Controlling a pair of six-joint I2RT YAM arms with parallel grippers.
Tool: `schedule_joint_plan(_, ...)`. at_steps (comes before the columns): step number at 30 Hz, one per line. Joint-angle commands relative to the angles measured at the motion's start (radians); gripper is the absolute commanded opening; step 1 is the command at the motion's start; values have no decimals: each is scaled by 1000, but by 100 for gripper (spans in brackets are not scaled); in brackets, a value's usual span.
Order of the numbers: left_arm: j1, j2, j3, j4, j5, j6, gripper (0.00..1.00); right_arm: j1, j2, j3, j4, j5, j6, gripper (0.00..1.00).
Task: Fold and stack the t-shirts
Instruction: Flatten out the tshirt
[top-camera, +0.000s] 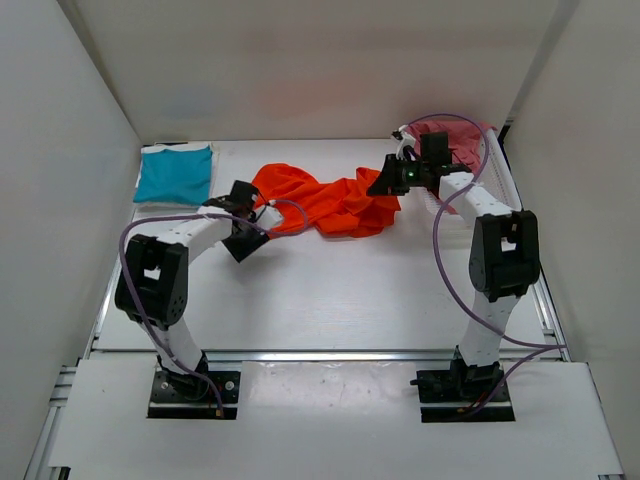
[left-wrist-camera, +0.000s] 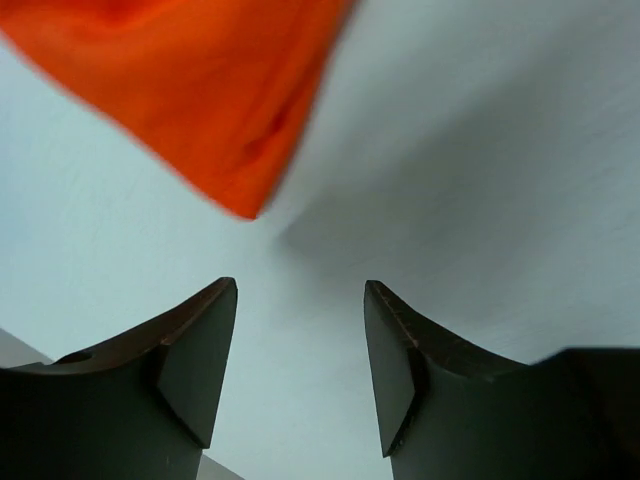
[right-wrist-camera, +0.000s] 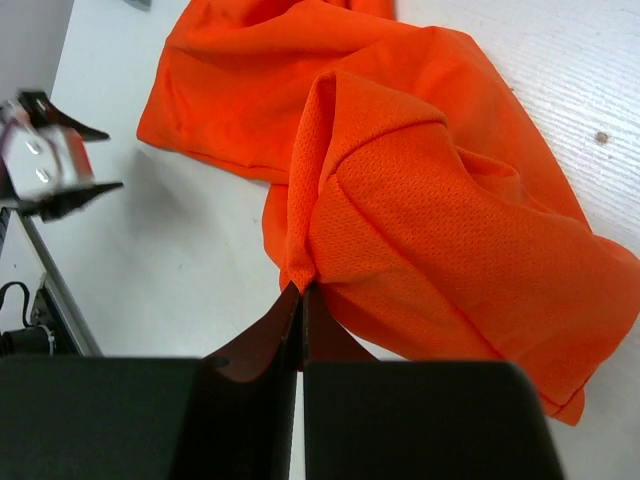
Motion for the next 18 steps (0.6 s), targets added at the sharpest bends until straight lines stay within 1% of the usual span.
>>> schedule_joint_plan(1,-36,-31,-44,156,-84,64,65,-2,-43,10,15,-21,-18,0)
schedule_joint_plan(5,-26,20,-11,227,-121,58,69,6,-55,2,12,-17,-30,0)
schedule_joint_plan(10,-21,94,15,267,-138,96,69,13,-68,-40,12,-23,-38,0)
schedule_joint_plan(15,-30,118,23,198,-53,104,61,20,-80,-41,4,-8,-53,0)
schedule_joint_plan(18,-40,143,21,183,-57,104,52,9,-77,-39,2,-8,-50,0)
